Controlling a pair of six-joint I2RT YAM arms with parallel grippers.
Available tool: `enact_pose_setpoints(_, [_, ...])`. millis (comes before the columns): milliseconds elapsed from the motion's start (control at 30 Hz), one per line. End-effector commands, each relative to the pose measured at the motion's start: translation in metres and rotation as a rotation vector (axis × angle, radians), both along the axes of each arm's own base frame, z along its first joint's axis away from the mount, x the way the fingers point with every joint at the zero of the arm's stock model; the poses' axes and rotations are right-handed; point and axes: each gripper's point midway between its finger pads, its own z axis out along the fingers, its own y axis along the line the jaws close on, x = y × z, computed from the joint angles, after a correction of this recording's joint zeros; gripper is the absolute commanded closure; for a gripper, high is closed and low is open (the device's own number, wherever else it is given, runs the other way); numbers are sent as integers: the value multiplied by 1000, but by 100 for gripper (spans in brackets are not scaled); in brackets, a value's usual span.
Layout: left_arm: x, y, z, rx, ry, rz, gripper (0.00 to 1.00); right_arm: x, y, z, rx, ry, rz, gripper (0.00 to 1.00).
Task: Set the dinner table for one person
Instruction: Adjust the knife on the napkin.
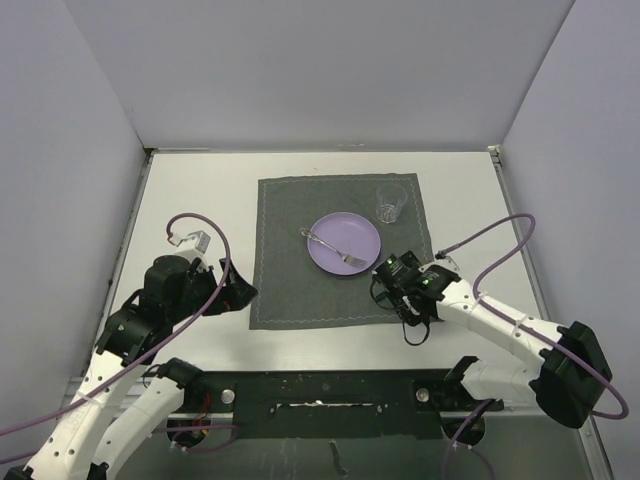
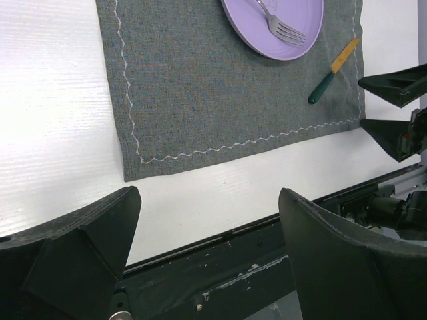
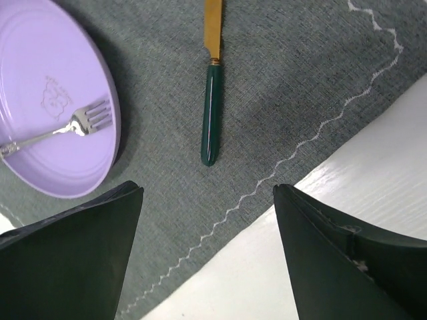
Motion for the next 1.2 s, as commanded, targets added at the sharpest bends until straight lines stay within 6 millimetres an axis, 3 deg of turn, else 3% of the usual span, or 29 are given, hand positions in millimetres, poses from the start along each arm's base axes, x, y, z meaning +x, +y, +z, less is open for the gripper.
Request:
enact_pose_setpoints(0, [3,-3,17,-29,-44,-5,16,27,2,5,52,-148,-245,19])
enact_pose_setpoints(300, [-3,-5,18,-43,-35,-27,16,56,12,-6,14,-134,-333,23])
enact_pose_setpoints(533, [-1,-8,15,-40,-24,-39,16,69,8,3,9,-109,-337,36])
enact_pose_setpoints(600, [-1,-8,15,-39,-21,-42,16,68,8,1,13,-87,-336,42])
enact_pose_setpoints(833, [-3,-8,17,-41,-22,-40,16,49,23,-20,67,77,-267,42])
enact_pose_setpoints(933, [-4,-7,17,-39,-13,-39,16,42,27,-14,75,107,-230,35])
enact_pose_setpoints(1167, [-9,-5,18,-45,2,-29,17,23,26,1,78,160,-240,36])
